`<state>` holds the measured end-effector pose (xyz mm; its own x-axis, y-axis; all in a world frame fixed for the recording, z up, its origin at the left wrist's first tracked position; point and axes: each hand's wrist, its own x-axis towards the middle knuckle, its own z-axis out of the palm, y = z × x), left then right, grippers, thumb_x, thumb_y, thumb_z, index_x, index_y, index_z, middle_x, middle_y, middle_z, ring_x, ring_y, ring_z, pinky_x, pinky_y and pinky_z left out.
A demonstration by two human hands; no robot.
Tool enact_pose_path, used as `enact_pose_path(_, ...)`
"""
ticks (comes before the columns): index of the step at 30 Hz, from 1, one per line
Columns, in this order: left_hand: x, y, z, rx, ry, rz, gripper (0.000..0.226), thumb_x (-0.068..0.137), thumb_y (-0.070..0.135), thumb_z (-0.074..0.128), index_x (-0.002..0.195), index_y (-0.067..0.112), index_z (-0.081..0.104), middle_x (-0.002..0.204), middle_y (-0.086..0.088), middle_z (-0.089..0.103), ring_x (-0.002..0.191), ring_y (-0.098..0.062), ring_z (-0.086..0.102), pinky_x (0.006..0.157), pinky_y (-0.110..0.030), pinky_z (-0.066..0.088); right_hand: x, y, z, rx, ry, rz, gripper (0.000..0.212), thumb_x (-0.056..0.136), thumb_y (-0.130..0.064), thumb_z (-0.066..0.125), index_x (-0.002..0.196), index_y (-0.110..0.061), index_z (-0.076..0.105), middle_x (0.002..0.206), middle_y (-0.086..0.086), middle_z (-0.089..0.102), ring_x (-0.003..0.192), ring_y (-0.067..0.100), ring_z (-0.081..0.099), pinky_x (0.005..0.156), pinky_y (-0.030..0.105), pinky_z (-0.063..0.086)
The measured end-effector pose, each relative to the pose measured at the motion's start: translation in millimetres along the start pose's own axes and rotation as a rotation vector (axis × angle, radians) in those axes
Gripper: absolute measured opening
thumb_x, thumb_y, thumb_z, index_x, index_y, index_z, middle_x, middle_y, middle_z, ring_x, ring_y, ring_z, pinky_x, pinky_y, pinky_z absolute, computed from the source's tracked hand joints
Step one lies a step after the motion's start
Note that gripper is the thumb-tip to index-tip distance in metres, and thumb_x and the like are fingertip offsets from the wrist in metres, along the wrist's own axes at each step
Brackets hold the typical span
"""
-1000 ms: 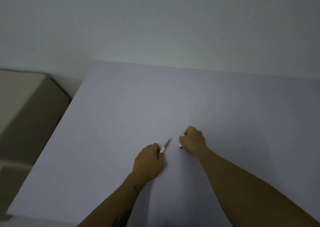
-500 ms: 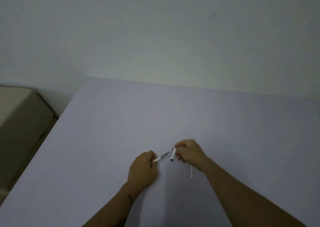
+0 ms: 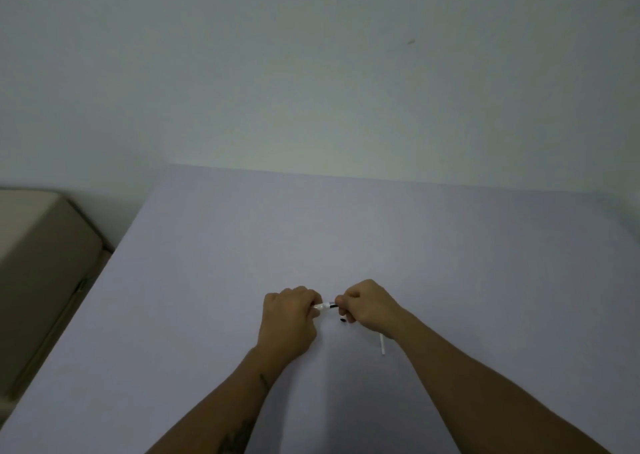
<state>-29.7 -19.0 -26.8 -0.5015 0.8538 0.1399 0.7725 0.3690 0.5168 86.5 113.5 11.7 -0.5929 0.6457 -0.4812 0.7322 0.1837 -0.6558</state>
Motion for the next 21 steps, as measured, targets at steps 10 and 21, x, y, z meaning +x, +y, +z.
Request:
enact_pose_path(10, 0.8, -5.7, -7.3, 0.021, -0.126, -0.028, 0.024, 0.096, 0.025, 0.048, 0.103, 0.026, 0.071, 0.095, 0.005, 0.073, 0.084, -0.016, 0.064, 0.086, -0.033, 0.044, -0.3, 8.7, 9.9, -0.098, 0.069, -0.184, 0.005, 0.082, -0.018, 0.070, 0.079, -0.016, 0.073, 0.077, 0.006, 0.073, 0.061, 0.011, 0.057, 0.057, 0.023, 0.046)
enact_pose_path(21, 1.8, -3.4, -7.7, 0.004, -0.078, -0.030, 0.022, 0.096, 0.023, 0.050, 0.102, 0.024, 0.072, 0.090, 0.004, 0.072, 0.077, -0.015, 0.062, 0.083, -0.030, 0.043, -2.1, 2.4, 13.3, -0.043, 0.147, -0.233, 0.014, 0.079, -0.004, 0.069, 0.077, -0.017, 0.064, 0.073, -0.001, 0.063, 0.063, 0.013, 0.055, 0.065, 0.037, 0.053)
